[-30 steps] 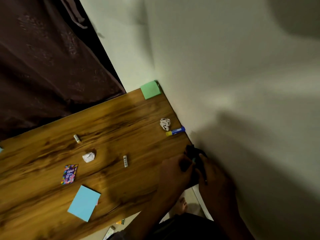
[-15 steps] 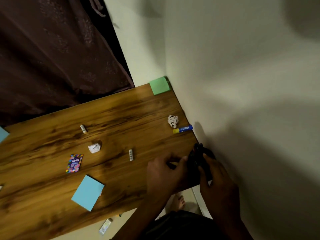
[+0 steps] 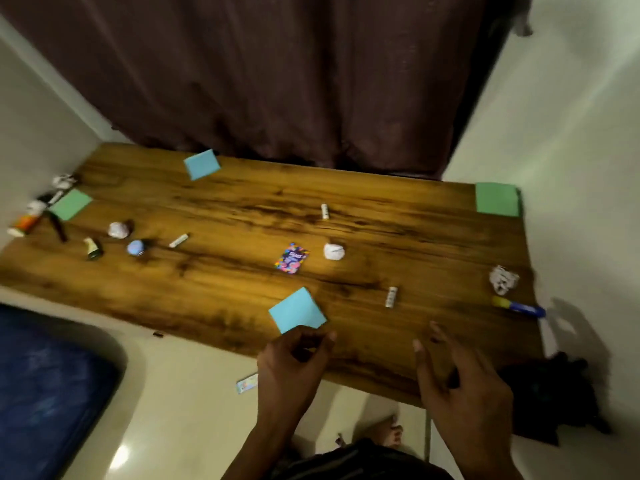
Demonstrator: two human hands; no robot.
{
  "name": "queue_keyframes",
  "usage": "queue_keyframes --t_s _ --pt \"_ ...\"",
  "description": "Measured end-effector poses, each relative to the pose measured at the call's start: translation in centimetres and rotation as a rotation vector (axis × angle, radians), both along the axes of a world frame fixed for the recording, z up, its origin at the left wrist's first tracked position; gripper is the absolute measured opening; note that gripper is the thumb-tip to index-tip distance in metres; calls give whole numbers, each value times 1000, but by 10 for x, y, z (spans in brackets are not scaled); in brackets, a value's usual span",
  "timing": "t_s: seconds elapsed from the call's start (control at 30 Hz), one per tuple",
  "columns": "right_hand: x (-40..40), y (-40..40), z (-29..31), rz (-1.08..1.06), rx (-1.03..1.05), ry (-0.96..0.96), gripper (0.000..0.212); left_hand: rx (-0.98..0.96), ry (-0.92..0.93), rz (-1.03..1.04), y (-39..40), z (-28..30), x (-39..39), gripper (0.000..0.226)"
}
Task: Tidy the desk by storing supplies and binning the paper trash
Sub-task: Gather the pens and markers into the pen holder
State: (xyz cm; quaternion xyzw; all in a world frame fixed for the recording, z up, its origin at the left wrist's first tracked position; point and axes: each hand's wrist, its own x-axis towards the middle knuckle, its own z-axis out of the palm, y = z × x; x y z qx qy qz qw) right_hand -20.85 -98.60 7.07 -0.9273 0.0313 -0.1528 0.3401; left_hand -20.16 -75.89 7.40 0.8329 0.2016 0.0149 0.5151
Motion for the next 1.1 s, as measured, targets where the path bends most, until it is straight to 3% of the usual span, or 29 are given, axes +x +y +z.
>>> queue_keyframes --t_s 0.2,0.47,0.77,0.97,1.1 --pt "0 110 9 176 -51 -72 48 -126 -41 260 109 13 -39 14" --pt "-33 281 22 343 6 -91 45 -135 -75 414 270 27 -106 19" --pt "-53 408 28 496 25 -9 40 -119 -60 514 412 24 -160 18" --pt "-31 470 23 564 -53 -103 33 -107 -24 492 460 14 -156 14" --pt "-9 509 14 626 -69 -63 39 -89 -26 461 484 9 -134 15"
